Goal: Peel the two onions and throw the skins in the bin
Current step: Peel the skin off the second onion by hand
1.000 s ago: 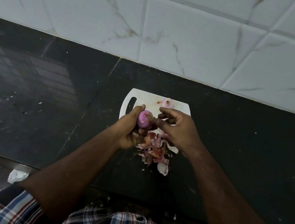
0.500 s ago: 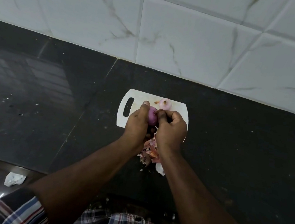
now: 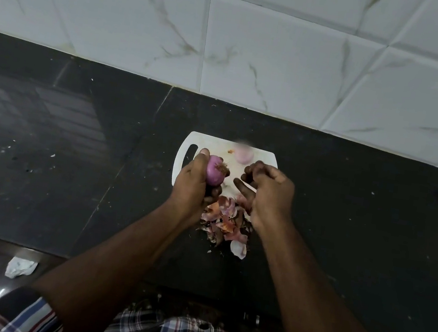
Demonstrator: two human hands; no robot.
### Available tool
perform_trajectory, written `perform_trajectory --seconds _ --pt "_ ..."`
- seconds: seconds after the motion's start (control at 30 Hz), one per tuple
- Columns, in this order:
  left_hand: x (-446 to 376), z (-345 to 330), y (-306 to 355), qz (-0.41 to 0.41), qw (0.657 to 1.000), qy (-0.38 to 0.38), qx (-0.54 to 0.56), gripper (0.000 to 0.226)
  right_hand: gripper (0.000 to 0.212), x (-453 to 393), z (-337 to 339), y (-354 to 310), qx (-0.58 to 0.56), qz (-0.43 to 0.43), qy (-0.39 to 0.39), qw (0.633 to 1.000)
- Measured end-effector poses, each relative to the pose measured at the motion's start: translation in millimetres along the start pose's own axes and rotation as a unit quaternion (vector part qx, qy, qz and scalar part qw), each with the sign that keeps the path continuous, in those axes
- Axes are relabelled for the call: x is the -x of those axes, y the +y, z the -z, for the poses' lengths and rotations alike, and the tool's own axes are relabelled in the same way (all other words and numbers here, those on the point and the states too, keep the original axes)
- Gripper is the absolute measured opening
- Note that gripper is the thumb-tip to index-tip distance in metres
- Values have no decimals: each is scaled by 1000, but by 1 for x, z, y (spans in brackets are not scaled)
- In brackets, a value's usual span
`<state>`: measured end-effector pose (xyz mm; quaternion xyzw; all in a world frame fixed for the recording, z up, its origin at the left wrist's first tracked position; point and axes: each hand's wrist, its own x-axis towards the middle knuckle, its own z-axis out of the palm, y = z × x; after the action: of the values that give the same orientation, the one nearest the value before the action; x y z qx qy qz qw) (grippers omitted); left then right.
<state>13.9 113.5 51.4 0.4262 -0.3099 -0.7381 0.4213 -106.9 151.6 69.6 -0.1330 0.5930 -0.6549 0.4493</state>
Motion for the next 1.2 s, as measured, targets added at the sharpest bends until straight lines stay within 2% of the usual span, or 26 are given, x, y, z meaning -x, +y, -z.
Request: perform_trajectory --seconds 0.03,0.1,0.2,0.27,0.33,0.43,0.57,0.63,0.73,0.83,0.9,0.93,1.0,1.07,1.2 --pt "-1 3 0 -6 1000 -2 -16 44 25 0 6 2 96 39 -42 994" --pt "-2 8 -1 -5 999 -2 -42 46 25 -1 17 12 268 86 -98 954" --pt "-2 11 -5 -3 998 -4 -62 46 37 -1 28 25 371 105 -151 910" --pt "-2 12 -6 -7 997 -7 -76 45 43 -2 26 21 377 115 -165 904" --pt "-2 10 -7 -12 996 -11 -89 44 39 0 19 12 351 142 -161 911" --pt "0 6 -7 -25 994 -33 -102 45 30 0 5 8 355 203 -149 900" --pt "2 0 -5 -35 993 -13 -111 44 4 2 -7 22 365 277 -58 887" --pt "1 -2 -8 -32 995 3 -99 46 6 3 -12 29 378 300 -23 876" --pt "1 -5 -12 -31 996 20 -85 49 12 4 -19 39 331 231 33 914" --pt "5 -7 -10 -24 998 24 -58 43 19 -5 -21 37 210 119 72 968" --pt "6 -6 -7 -15 999 21 -35 36 20 -7 -14 30 100 48 39 993" --pt "6 -5 -6 -13 999 17 -32 35 19 -6 -8 27 83 28 1 996" --pt "5 -2 -6 -6 999 11 -37 40 22 -1 5 23 148 26 -88 985" --pt "3 1 -6 3 999 6 -44 45 28 0 18 23 233 50 -142 961" --pt "3 4 -7 12 999 -8 -41 50 35 0 25 15 347 143 -159 913"
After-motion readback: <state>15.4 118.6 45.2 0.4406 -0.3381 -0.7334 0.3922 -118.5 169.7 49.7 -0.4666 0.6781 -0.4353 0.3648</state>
